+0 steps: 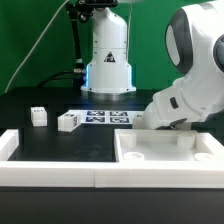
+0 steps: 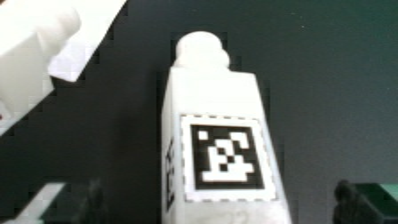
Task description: Assemble one leg
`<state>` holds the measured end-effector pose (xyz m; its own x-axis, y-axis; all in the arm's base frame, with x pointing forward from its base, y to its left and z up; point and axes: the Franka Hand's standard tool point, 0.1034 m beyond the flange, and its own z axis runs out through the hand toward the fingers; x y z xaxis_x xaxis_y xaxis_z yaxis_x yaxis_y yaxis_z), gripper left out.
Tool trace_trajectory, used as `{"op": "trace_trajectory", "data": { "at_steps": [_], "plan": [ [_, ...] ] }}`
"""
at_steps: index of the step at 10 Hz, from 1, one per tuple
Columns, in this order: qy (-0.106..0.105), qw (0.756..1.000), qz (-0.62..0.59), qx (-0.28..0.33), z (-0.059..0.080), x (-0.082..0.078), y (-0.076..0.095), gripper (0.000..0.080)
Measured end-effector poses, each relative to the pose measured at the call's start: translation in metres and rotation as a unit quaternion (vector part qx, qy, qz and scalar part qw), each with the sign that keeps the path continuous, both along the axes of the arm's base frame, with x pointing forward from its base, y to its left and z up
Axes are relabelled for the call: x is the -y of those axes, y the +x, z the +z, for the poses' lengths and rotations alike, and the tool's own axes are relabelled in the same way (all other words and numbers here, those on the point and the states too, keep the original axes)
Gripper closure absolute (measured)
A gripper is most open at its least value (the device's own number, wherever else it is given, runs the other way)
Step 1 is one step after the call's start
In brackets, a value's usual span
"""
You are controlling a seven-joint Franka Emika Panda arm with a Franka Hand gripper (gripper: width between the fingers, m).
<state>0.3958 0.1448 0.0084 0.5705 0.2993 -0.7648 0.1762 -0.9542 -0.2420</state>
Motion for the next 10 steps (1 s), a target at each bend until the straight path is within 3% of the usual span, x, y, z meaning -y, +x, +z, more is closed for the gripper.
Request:
{"op": "trace_trajectory", "data": {
  "at_steps": [1,2,3,4,8,10],
  "plan": [
    [0.0,1.0,0.0,0.0,0.0,0.0,0.0,0.0271],
    [0.0,1.0,0.0,0.0,0.0,0.0,0.0,0.0446],
    [0.0,1.0,0.0,0.0,0.0,0.0,0.0,0.0446],
    [0.0,1.0,0.0,0.0,0.0,0.0,0.0,0.0509],
    [0.001,1.0,0.0,-0.003,0.003,-0.001,0.0,0.0509],
    [0.004,1.0,-0.008,-0.027,0.034,-0.005,0.006,0.0509]
  ]
}}
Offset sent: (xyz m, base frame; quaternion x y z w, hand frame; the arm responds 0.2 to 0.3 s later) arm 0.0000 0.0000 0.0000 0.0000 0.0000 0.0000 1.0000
